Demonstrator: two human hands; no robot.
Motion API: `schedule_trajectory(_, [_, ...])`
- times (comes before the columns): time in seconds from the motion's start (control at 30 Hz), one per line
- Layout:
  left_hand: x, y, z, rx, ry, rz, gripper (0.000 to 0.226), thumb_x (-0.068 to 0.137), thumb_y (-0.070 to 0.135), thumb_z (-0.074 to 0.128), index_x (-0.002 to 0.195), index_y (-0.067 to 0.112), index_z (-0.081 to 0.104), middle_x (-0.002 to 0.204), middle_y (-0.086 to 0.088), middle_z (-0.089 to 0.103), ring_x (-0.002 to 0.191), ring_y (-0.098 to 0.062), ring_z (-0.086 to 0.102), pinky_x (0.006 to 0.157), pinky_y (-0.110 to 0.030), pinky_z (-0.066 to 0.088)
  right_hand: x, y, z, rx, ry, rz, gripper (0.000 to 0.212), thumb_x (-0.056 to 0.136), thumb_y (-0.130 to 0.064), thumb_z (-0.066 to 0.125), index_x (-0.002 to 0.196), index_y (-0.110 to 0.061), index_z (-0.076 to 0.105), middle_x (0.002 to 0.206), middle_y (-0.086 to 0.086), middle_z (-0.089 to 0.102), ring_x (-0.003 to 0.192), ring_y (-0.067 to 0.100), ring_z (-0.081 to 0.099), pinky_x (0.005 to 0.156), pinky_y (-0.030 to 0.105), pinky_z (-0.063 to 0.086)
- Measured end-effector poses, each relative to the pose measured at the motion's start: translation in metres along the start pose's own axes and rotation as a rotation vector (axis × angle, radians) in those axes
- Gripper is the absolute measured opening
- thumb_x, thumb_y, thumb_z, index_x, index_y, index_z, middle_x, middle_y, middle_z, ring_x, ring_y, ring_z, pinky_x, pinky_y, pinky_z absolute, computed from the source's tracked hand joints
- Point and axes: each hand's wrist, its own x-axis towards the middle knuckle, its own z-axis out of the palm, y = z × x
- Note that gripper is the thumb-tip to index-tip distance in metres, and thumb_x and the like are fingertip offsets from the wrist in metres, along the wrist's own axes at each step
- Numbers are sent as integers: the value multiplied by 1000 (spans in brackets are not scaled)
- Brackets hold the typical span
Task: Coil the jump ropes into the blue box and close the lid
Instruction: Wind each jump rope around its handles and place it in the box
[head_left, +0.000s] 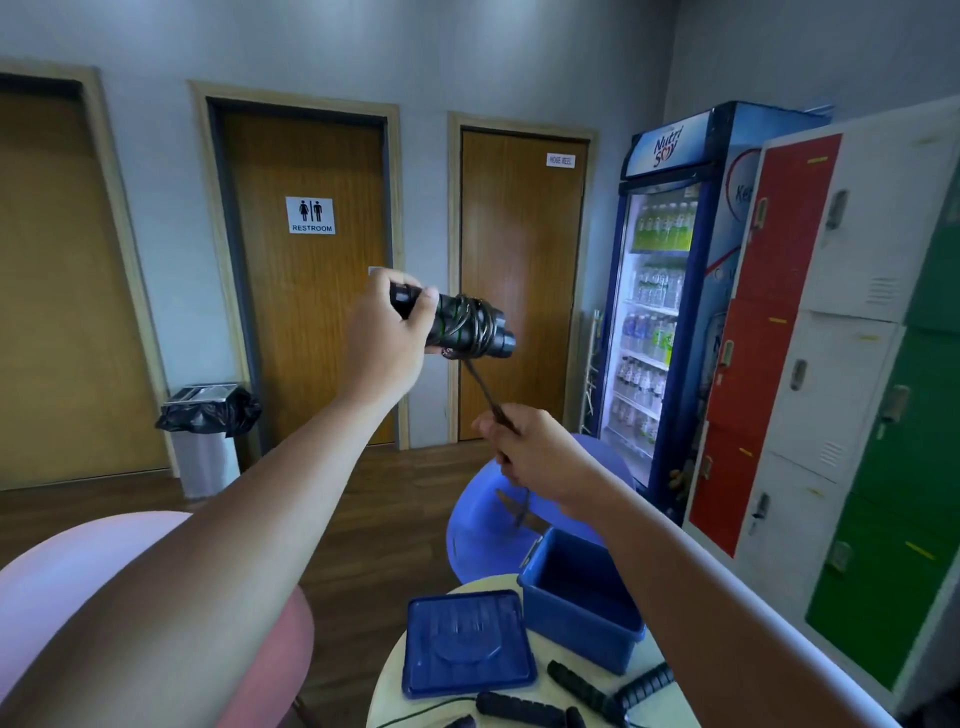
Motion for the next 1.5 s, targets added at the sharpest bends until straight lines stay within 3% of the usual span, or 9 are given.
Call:
schedule_trajectory(0.13, [-2,-19,-2,379,-94,347,27,102,27,57,116,4,56,91,-13,66,70,-20,61,48,-17,38,-4,-5,-15,-326,-47,-38,28,103,-29,51,79,-15,57,61,-5,50,40,2,39,45,21,34])
schedule_trajectory(0.3, [-16,-32,-7,596,-385,443,36,103,40,48,119,7,52,87,-8,66,60,-16,57,41,-11,28,-3,-20,-40,-572,74,-128,25,97,-38,60,86,-18,68,57,-8,50,50,11,42,51,26,34])
schedule_trajectory(0.57, [-40,1,-16,-14,-639,50,34,99,50,43,107,21,58,83,-5,66,57,-14,68,44,-23,49,2,-46,-70,-327,157,-326,17,79,-37,79,69,-25,73,59,1,59,56,4,44,53,20,34])
schedule_trajectory(0.7, [-49,11,-18,-344,-611,-77,43,102,46,42,105,6,58,80,-27,58,53,-32,58,40,-28,45,3,-42,-66,-38,114,-335,18,74,-33,78,71,-16,73,63,7,65,58,4,54,56,16,43])
schedule_trajectory(0.93, [-60,26,-14,-658,-516,-294,37,105,39,41,96,8,60,67,-10,56,43,-18,48,35,-21,35,13,-15,-49,330,65,-318,21,86,-24,66,69,-11,64,63,-5,66,55,6,61,54,20,51])
schedule_trajectory(1.03, [-64,27,-9,-729,-493,-419,38,105,40,44,94,7,59,60,-3,57,42,-16,47,35,-22,31,14,6,-42,428,-6,-95,24,97,-9,54,76,-12,65,76,8,66,58,14,65,53,27,57])
schedule_trajectory(1.1, [-66,30,-5,-774,-455,-504,39,104,41,46,88,7,58,57,-3,54,41,-16,46,36,-22,30,12,21,-37,502,42,30,41,101,7,35,73,-11,59,58,-1,63,47,7,58,46,20,50])
schedule_trajectory(1.27, [-63,34,11,-837,-218,-777,34,102,38,55,85,9,61,59,-5,58,44,-16,49,39,-23,41,2,21,-14,454,59,-73,48,105,-10,43,65,-21,67,58,-3,49,46,14,35,41,22,31])
schedule_trajectory(1.5, [-50,4,40,-613,-73,-695,36,99,36,62,103,0,60,81,-18,67,48,-19,63,44,-29,54,-2,38,2,72,28,29,23,106,-20,46,99,-6,63,61,4,48,46,16,45,55,37,47])
